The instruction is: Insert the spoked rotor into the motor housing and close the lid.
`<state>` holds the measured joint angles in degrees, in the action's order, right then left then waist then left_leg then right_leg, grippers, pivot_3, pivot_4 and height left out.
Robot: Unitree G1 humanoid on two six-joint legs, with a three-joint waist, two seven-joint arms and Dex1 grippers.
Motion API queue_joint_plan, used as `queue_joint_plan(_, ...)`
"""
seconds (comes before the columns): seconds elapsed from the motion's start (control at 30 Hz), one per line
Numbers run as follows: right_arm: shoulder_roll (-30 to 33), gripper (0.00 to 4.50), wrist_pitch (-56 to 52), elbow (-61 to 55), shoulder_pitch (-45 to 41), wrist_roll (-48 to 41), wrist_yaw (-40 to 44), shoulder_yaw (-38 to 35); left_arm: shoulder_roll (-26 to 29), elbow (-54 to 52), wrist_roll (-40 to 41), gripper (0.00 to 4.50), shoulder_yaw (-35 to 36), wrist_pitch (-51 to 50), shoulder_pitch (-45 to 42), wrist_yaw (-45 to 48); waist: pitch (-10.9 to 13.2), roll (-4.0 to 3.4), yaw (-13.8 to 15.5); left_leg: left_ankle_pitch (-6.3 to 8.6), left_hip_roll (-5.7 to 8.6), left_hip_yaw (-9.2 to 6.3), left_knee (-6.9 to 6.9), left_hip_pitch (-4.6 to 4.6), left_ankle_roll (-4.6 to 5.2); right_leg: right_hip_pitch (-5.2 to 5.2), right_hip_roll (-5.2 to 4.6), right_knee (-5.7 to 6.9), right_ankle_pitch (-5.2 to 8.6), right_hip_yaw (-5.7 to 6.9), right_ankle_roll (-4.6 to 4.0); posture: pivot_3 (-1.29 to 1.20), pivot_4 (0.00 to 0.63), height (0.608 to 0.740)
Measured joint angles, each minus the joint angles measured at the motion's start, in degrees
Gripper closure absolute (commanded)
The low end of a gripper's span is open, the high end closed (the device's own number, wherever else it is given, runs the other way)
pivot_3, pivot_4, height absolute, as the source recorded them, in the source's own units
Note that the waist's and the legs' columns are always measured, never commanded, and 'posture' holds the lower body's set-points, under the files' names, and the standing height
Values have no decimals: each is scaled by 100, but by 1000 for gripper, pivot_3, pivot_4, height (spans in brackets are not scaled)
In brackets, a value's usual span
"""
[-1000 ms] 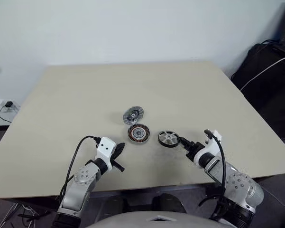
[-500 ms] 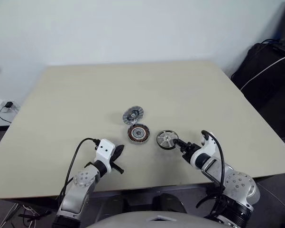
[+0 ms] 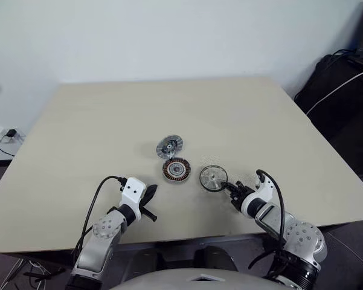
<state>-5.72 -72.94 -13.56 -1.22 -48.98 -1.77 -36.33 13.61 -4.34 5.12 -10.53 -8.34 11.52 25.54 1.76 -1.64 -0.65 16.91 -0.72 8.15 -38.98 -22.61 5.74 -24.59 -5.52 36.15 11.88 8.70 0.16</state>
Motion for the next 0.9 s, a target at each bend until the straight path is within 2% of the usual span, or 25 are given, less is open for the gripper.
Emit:
queue_joint_plan(0.2,-5,4166,18,0,37,-223,-135,-14,1,0,0,4500,0,0,-8,1,1,-1,0,0,0,0,2,0,0,0,0,-1,0,0,0,0,0,740)
queue_joint_plan(0.4,-22,4166,-2,-349,2,-875,-483,53,1,0,1,4500,0,0,-9,4,11,-17,0,1,0,0,6,-1,1,-1,0,-3,-1,0,1,0,0,740)
queue_joint_plan(0.67,43,4166,9,-328,-428,-1872,-1273,805,-2,0,4,4500,-2,6,-23,10,14,-20,-5,-4,0,0,10,-1,-7,-1,1,-8,-1,0,1,0,0,740)
queue_joint_plan(0.9,106,4166,213,644,-660,-1798,-1146,1706,-48,-8,7,4500,5,28,-25,-44,14,-18,-7,-7,1,6,9,-4,-10,1,3,-14,-10,0,15,0,0,740)
